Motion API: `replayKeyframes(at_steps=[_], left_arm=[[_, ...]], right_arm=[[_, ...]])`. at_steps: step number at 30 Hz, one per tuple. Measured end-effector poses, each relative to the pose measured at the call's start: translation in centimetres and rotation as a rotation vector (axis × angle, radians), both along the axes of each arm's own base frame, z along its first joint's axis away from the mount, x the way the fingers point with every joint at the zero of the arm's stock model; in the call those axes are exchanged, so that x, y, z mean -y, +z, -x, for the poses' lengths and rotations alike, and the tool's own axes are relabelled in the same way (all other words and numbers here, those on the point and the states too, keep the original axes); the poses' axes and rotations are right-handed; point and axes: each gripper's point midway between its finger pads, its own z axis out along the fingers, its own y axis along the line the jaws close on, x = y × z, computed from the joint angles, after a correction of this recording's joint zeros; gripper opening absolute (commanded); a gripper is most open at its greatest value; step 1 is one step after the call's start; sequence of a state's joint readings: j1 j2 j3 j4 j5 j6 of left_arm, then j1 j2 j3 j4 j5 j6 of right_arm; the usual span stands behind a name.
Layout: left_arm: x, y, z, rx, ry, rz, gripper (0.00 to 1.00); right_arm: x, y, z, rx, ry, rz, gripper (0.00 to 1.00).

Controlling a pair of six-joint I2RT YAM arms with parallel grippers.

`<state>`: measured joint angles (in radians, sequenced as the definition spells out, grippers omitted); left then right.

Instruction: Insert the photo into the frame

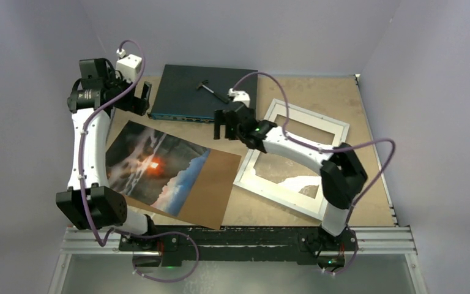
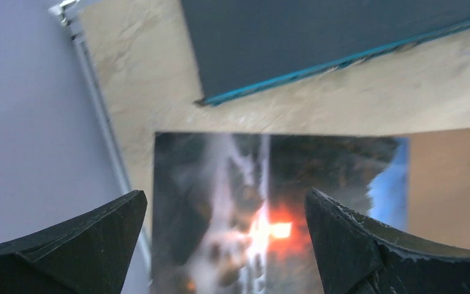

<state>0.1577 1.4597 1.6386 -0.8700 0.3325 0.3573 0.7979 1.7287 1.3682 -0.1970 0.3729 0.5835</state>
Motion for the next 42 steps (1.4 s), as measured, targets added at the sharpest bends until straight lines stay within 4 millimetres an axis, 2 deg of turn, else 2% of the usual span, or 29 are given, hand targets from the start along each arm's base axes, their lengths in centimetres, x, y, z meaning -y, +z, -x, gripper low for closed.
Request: replayKeyframes(at_steps=[3, 6, 9, 12, 14, 18, 21, 26, 29, 35, 40, 42], left_arm=[[-2.7, -2.0, 0.7, -0.051, 0.041, -0.099, 0.99], [-5.2, -6.4, 2.5, -0.176, 0.055, -0.178, 0.96], [-8.8, -10.8, 5.1, -0.327, 0.090, -0.235, 0.94], [-12.9, -14.0, 7.7, -0.447, 0.134, -0.284, 0.92], [-15.2, -15.7, 9.6, -0.509, 0.156, -0.310, 0.91], [-18.7, -18.4, 13.0, -0.599, 0.190, -0.361, 0.88], [-19.6, -20.2, 14.7, -0.644, 0.178, -0.389, 0.88], [-19.2, -22.8, 16.2, -0.677, 0.142, -0.416, 0.87], [-19.5, -23.4, 16.2, -0.667, 0.146, -0.438, 0.87], [-19.8, -24.8, 16.3, -0.651, 0.162, -0.464, 0.86], [-19.7, -25.9, 16.6, -0.646, 0.168, -0.472, 0.86], [-19.6, -26.1, 16.6, -0.642, 0.169, -0.473, 0.86]], right_arm=[[-4.8, -2.1, -0.5, -0.004, 0.106, -0.011, 0.99], [-7.6, -4.7, -0.6, -0.012, 0.188, -0.001, 0.99], [-8.8, -7.0, -0.5, -0.022, 0.242, 0.011, 0.99], [-9.6, -7.8, -0.7, -0.016, 0.274, 0.001, 0.99], [-10.3, -8.0, -0.8, -0.006, 0.294, -0.015, 0.99], [-11.5, -8.6, -0.9, 0.002, 0.321, -0.035, 0.99], [-12.3, -9.3, -0.7, 0.003, 0.337, -0.041, 0.99], [-13.2, -10.9, 0.0, -0.017, 0.365, -0.039, 0.99], [-13.5, -11.2, 0.1, -0.014, 0.372, -0.045, 0.99], [-14.6, -10.4, -0.3, 0.023, 0.390, -0.091, 0.99], [-15.0, -11.9, -0.4, 0.015, 0.401, -0.094, 0.99], [-15.5, -11.9, -0.5, 0.027, 0.413, -0.109, 0.99]])
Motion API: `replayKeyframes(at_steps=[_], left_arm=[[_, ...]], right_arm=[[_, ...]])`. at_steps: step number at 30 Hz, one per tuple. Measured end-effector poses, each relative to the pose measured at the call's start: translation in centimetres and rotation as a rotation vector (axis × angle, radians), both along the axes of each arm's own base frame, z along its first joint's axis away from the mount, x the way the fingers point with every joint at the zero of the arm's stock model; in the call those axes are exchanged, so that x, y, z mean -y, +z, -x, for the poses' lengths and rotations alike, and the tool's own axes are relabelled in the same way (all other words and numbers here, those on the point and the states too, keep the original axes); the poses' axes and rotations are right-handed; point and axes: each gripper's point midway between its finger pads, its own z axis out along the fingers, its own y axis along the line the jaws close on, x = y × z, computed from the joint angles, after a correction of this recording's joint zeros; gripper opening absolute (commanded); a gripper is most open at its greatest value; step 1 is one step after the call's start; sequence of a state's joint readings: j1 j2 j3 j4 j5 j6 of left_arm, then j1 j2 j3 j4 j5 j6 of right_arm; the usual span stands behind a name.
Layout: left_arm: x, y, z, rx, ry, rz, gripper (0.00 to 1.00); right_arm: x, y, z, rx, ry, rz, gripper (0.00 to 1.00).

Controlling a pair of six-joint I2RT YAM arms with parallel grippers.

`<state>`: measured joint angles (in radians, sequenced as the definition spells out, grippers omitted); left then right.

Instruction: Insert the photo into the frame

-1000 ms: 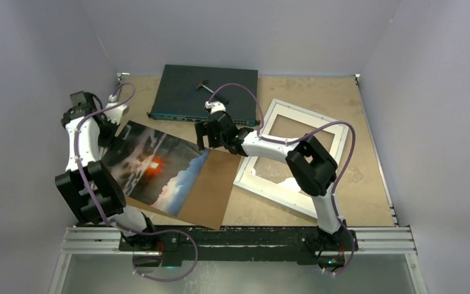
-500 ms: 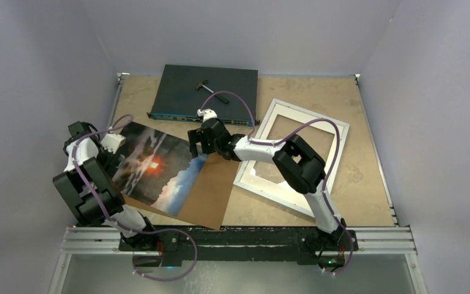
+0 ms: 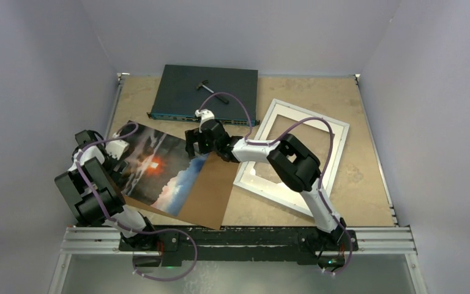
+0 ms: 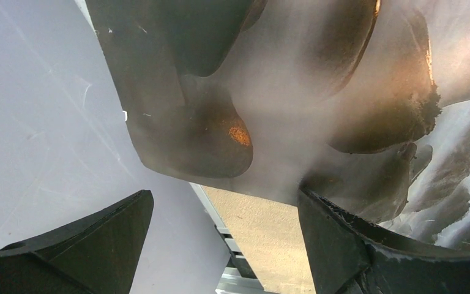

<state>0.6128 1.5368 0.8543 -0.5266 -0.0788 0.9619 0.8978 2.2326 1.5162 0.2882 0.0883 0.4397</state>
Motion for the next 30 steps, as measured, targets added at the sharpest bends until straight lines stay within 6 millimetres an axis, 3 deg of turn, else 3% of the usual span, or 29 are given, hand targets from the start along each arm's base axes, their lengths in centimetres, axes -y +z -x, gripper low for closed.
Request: replayKeyframes(at_steps=[8, 16, 22, 27, 30], left_arm=[[0.3, -0.3, -0.8, 0.021, -0.017, -0.037, 0.85], [2.4, 0.0, -3.9, 0.081, -0.064, -0.066, 0.84], [3.2, 0.0, -4.7, 0.105, -0.058, -0.055, 0.84], [4.1, 0.1, -5.0, 0.103, -0.048, 0.014, 0.85], [5.0, 1.2, -5.4, 0.102, -0.053, 0.077, 0.87]], right_arm=[[-0.6, 0.1, 0.3, -0.006, 0.031, -0.026, 0.99], [-1.5, 0.4, 1.2, -0.019, 0.083, -0.080, 0.98], [-1.6, 0.4, 1.7, -0.033, 0.100, -0.110, 0.97], [-1.3, 0.3, 2.2, -0.043, 0.105, -0.120, 0.95], [-0.7, 0.3, 3.0, -0.058, 0.109, -0.124, 0.94]])
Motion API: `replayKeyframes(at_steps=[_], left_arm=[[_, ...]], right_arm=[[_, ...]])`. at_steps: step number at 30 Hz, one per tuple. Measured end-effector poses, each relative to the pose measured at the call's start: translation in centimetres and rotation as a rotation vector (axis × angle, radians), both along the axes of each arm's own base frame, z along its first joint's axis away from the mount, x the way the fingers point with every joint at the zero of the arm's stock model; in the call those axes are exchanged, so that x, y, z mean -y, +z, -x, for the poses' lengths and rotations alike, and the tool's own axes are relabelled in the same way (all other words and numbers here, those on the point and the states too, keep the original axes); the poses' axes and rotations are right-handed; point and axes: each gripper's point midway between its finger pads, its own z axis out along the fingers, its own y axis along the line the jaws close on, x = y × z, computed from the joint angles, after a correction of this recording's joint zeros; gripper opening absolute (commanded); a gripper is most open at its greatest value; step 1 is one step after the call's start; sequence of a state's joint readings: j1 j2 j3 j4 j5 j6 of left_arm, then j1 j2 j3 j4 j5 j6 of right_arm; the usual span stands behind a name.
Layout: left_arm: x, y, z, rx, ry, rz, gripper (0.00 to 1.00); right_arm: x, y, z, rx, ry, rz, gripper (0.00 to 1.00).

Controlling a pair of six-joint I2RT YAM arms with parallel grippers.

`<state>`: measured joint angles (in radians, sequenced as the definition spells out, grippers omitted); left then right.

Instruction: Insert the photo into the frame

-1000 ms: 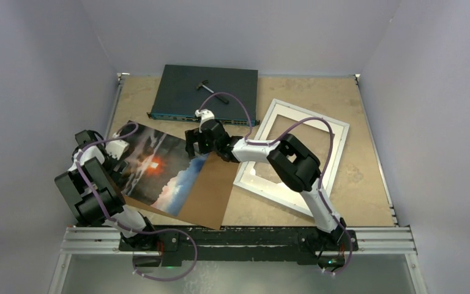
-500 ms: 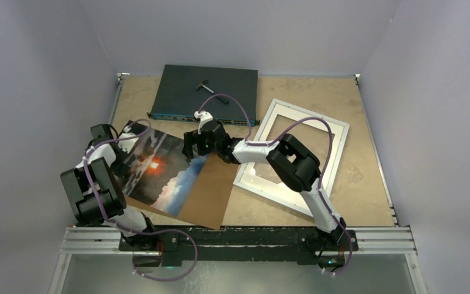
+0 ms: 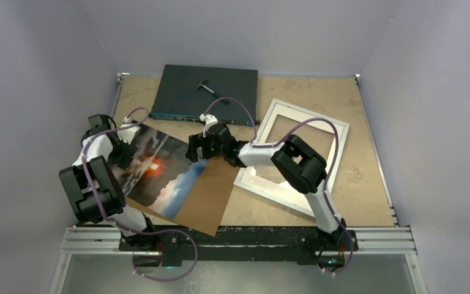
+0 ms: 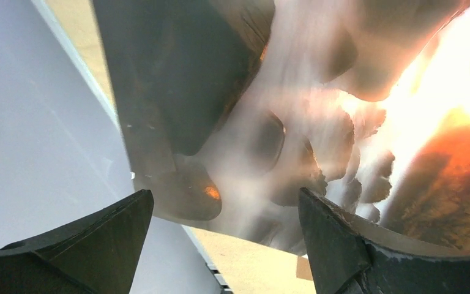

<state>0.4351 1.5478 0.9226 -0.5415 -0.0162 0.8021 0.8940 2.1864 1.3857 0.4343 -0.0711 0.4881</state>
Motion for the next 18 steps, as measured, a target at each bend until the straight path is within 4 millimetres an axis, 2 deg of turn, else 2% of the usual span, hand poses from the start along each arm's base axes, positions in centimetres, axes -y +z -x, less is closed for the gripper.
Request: replayKeyframes(at_steps=[5, 8, 11, 14, 18], left_arm=[[-0.3, 3.8, -1.6, 0.035, -0.031, 0.022, 0.89], [-1.8, 5.0, -1.0, 0.034, -0.036, 0.003, 0.89], [-4.2, 4.9, 1.1, -0.011, -0.013, -0.029, 0.88], [-6.2, 3.9, 3.6, -0.068, -0.001, -0.086, 0.88], [-6.1, 1.2, 6.9, -0.164, -0.039, -0.142, 0.88]], right_arm=[[1.6, 0.1, 1.4, -0.025, -0.010, 0.008, 0.94], [1.9, 0.5, 1.7, -0.030, -0.012, 0.002, 0.96], [1.8, 0.5, 1.6, -0.031, -0.016, 0.005, 0.97], [1.4, 1.0, 1.1, -0.024, -0.020, 0.005, 0.98], [-0.2, 2.7, -0.5, 0.021, -0.034, -0.028, 0.99]])
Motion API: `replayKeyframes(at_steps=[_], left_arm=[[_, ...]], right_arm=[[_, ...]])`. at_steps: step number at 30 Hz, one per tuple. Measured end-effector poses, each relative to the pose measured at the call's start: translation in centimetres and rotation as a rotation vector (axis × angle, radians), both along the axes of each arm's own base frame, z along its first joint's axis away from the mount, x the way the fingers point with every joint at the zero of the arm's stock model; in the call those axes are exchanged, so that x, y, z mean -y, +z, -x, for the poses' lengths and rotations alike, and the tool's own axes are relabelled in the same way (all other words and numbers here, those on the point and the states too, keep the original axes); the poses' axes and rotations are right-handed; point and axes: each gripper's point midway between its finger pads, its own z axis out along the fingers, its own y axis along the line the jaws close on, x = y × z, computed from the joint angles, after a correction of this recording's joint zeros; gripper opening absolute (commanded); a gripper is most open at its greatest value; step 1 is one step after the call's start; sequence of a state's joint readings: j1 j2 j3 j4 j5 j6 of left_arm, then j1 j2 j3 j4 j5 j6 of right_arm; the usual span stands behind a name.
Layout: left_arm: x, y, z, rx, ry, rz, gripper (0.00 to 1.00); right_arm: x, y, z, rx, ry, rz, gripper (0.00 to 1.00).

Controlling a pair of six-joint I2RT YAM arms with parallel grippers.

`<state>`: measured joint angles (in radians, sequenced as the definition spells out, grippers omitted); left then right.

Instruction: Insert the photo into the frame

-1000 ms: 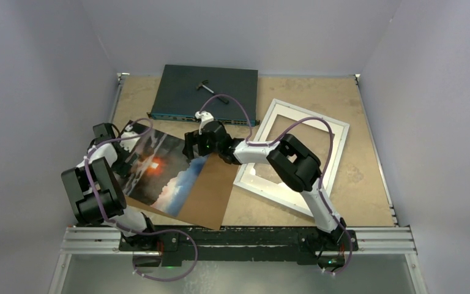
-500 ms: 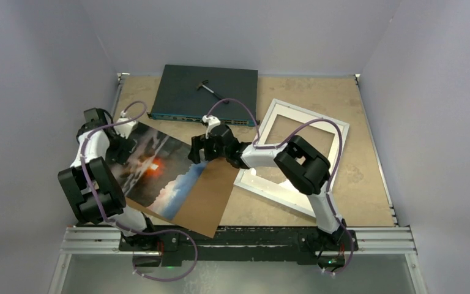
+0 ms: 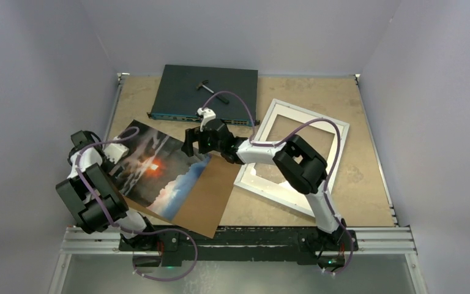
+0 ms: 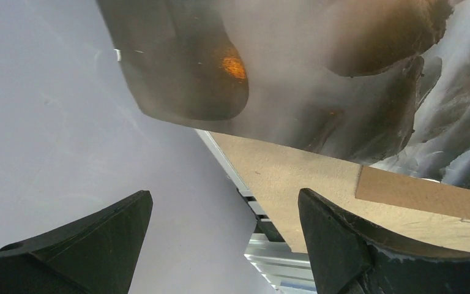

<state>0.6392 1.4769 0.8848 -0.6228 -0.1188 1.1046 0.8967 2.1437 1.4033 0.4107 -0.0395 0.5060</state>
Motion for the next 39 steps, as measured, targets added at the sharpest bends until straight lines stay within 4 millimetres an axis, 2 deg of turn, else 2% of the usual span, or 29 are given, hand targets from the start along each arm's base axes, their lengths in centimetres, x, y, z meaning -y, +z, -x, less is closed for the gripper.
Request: replayKeyframes(at_steps=[4, 10, 14, 18, 24, 27, 34, 39], left_arm=[[-0.3, -0.8, 0.4, -0.013, -0.016, -0.040, 0.87], [-1.6, -1.4, -0.3, 0.029, -0.020, -0.124, 0.87], [-1.5, -2.2, -0.3, 0.022, -0.032, -0.145, 0.86], [-0.8, -2.1, -1.8, 0.059, -0.046, -0.157, 0.86], [2.3, -2.0, -5.2, 0.130, -0.097, -0.149, 0.85], [3.2, -2.0, -6.1, 0.150, -0.103, -0.149, 0.85], [3.2, -2.0, -6.2, 0.163, -0.080, -0.154, 0.85], [3.2, -2.0, -6.3, 0.168, -0.079, -0.163, 0.85]], right_arm=[[-1.0, 0.0, -1.1, 0.028, -0.004, -0.007, 0.99], [-1.6, -2.7, -1.8, 0.024, -0.003, 0.027, 0.99], [-2.2, -2.6, -2.1, 0.036, 0.009, 0.011, 0.98], [-2.5, -2.5, -1.7, 0.029, 0.034, -0.002, 0.98], [-2.7, -2.4, -1.1, 0.013, 0.059, -0.021, 0.98], [-2.4, -2.3, -0.6, 0.005, 0.059, -0.030, 0.97], [-1.1, -2.0, 1.3, -0.053, 0.071, -0.045, 0.96], [-1.4, -0.1, 2.6, -0.084, 0.113, -0.100, 0.95]])
